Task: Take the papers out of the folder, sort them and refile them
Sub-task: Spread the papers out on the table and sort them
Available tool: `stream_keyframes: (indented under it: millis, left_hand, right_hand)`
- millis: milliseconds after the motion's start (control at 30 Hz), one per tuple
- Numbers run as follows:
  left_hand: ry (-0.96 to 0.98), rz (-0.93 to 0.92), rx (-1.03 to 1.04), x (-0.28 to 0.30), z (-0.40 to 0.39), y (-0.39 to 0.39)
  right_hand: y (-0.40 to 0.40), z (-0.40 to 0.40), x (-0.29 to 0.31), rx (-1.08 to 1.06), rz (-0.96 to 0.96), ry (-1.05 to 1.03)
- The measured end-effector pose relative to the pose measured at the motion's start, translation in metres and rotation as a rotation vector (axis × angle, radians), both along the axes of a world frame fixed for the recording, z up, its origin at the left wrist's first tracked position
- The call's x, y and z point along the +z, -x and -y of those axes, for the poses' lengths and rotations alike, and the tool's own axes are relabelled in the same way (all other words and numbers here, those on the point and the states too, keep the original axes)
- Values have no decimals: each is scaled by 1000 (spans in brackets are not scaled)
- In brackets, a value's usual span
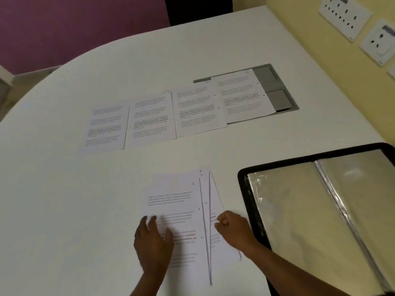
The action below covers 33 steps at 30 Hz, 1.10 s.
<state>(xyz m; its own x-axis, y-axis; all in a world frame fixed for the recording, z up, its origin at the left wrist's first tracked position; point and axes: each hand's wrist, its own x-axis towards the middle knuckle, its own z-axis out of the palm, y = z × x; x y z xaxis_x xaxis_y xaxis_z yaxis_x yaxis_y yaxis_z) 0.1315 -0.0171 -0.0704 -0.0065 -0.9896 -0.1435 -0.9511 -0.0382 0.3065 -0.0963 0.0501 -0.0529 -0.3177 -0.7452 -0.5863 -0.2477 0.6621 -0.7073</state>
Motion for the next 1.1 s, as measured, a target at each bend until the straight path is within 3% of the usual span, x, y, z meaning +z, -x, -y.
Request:
stream_keyframes:
  millis: [167, 467, 633, 800, 900, 1100]
  left_hand:
    - [-197, -90, 235, 4, 1, -27]
    - [-284, -307, 281, -1, 3, -38]
    - [-271, -441, 309, 6, 2, -42]
    - [-208, -433, 343, 9, 6, -60]
    - [-173, -426, 406, 5, 12, -78]
    - [-147, -303, 497, -5, 17, -116]
  right_hand:
    - [-34, -5, -1, -49, 45, -79]
    - [-67, -2, -3, -12, -59, 11]
    - [-65, -3, -5, -43, 13, -21]
    - [-68, 3, -3, 66, 80, 9]
    - [-74, 8, -6, -10, 80, 28]
    - [-56, -4, -7, 17, -628, 69]
